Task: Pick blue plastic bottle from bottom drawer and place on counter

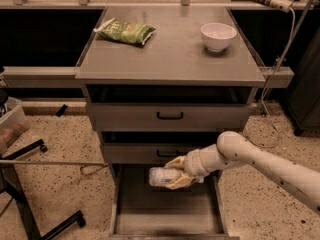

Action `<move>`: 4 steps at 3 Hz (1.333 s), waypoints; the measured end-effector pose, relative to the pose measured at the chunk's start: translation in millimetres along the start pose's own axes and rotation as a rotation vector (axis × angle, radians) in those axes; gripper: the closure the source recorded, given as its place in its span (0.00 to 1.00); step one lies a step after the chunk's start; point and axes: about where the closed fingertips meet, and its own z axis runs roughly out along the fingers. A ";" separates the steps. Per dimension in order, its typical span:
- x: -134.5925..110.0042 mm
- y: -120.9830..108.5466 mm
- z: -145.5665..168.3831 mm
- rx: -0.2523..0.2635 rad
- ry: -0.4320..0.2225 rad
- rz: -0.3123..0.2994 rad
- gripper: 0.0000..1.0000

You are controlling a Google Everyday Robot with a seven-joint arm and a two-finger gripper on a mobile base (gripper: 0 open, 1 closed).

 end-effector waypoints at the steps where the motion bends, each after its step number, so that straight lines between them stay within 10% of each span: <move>1: -46.8 -16.9 -35.5 0.046 -0.015 -0.056 1.00; 4: -258.1 -35.5 -176.1 0.160 -0.069 -0.288 1.00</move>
Offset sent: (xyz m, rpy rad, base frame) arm 0.0620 0.0138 0.2954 0.0669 -0.3081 0.0124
